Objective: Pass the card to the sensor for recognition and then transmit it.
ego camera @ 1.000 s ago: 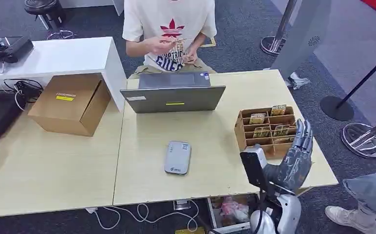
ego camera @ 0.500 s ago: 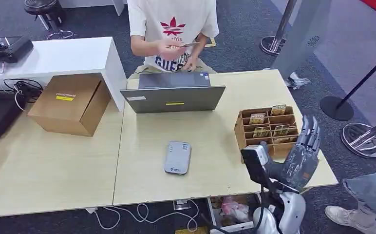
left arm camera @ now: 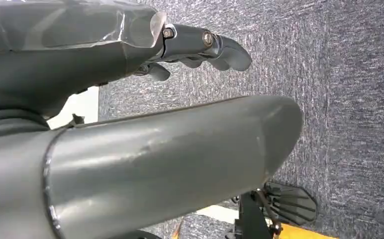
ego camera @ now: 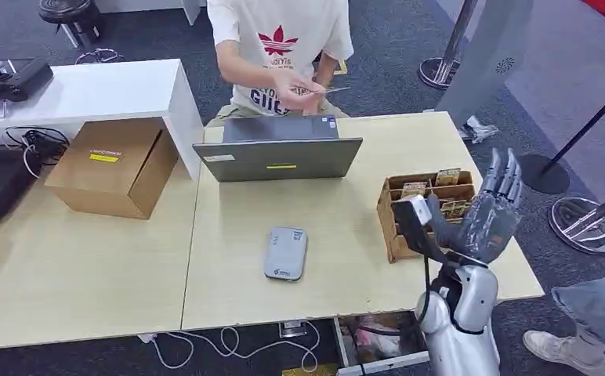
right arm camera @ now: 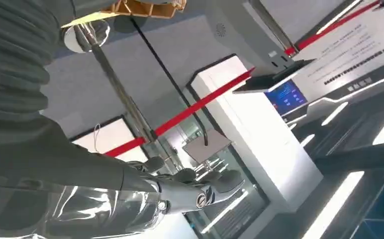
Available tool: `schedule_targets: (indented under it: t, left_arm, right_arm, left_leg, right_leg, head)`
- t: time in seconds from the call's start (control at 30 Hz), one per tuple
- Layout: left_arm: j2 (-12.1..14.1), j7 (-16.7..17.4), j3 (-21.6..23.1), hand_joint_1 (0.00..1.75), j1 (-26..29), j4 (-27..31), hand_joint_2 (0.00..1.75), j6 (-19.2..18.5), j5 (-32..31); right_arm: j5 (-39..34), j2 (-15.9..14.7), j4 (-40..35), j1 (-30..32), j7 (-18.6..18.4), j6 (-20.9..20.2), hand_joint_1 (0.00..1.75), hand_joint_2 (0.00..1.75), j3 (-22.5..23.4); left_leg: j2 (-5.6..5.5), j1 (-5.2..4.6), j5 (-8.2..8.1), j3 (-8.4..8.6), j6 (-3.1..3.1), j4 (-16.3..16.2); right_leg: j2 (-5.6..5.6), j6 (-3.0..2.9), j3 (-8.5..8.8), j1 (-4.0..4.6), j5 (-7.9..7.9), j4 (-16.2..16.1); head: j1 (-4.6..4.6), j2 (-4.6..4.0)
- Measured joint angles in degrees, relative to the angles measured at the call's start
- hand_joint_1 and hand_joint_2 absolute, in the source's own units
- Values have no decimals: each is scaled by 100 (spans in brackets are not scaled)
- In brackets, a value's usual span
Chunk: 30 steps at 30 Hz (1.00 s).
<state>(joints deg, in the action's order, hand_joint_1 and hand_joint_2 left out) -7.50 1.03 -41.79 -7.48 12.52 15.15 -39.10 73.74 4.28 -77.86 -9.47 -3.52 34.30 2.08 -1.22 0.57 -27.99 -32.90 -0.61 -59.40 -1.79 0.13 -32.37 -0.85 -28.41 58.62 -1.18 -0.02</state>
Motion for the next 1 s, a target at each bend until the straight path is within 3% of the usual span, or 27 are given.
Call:
schedule_targets:
  t: [0.17,0.33,0.6,1.0]
  left_arm:
    - [0,-46,-2,0,10,0,0,42,68]
    - [0,-122,-2,0,19,0,0,44,116]
    - [0,-175,-2,0,28,0,0,44,122]
    - [7,-223,-2,0,28,0,0,44,114]
  right_arm:
    - [-11,-118,374,-422,0,-258,0,175,-37]
    - [-269,-269,820,-853,256,-459,0,175,-238]
    - [-463,-461,1277,-1244,444,-486,0,175,-498]
    - [-828,-702,1957,-1942,874,-879,0,175,-804]
  left_leg:
    - [0,0,4,-1,-4,0]
    - [-1,0,6,-2,-3,-1]
    - [-3,0,6,-4,-3,0]
    - [-3,0,8,-6,-1,-1]
  right_leg:
    - [1,0,0,0,1,1]
    - [1,-1,-1,0,5,1]
    - [2,-1,-2,0,5,1]
    - [2,0,-4,0,7,1]
  head:
    - [0,0]
    - [0,0]
    - [0,0]
    - [0,0]
